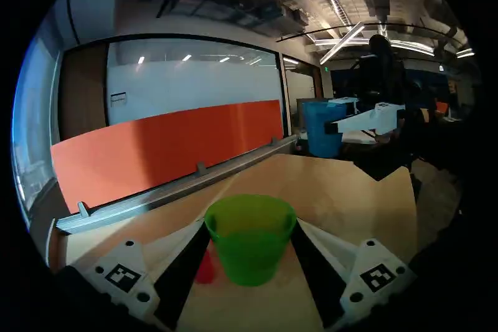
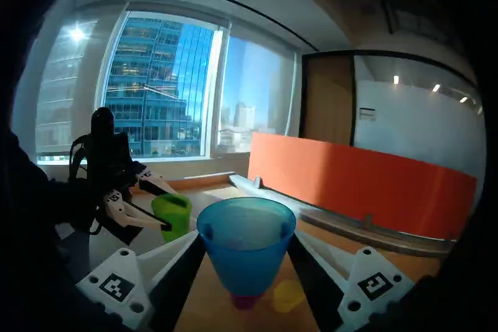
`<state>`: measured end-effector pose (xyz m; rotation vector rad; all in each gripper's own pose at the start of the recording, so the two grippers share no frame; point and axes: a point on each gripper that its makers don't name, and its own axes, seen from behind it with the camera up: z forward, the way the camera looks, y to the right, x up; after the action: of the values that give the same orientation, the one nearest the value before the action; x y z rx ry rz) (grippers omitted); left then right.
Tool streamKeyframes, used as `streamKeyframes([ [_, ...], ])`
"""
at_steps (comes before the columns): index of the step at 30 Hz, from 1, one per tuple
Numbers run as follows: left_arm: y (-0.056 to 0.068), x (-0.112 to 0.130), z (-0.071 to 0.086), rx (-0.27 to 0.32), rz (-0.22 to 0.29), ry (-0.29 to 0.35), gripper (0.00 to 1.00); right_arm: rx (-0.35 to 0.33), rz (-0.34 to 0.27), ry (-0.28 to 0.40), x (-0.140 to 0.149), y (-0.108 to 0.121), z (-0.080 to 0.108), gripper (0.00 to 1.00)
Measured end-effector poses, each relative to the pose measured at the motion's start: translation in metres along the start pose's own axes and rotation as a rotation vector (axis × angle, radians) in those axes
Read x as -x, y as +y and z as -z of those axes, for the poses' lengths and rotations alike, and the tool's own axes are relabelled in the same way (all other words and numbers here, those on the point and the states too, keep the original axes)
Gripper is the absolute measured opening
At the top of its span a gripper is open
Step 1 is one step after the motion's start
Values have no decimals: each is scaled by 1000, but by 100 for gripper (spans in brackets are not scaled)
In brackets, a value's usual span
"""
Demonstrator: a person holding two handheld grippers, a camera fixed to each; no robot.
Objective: Pour water
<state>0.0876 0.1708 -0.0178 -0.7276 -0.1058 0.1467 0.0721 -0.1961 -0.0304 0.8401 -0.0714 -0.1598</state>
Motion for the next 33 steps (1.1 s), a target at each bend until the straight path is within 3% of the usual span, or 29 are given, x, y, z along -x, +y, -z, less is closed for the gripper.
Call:
streamKeyframes([
  [6, -5, 11, -4, -1, 3, -31, 86, -14, 2, -10, 14, 3, 3, 88],
  [12, -9, 32, -10, -4, -13, -98, 86, -37, -3, -52, 39, 4, 1, 88],
  [17, -11, 52, -16, 8, 2, -150, 86, -54, -23, -91, 59, 6, -1, 88],
  [33, -16, 121, -30, 44, -4, -357, 86, -120, -11, -316, 140, 7, -13, 88],
])
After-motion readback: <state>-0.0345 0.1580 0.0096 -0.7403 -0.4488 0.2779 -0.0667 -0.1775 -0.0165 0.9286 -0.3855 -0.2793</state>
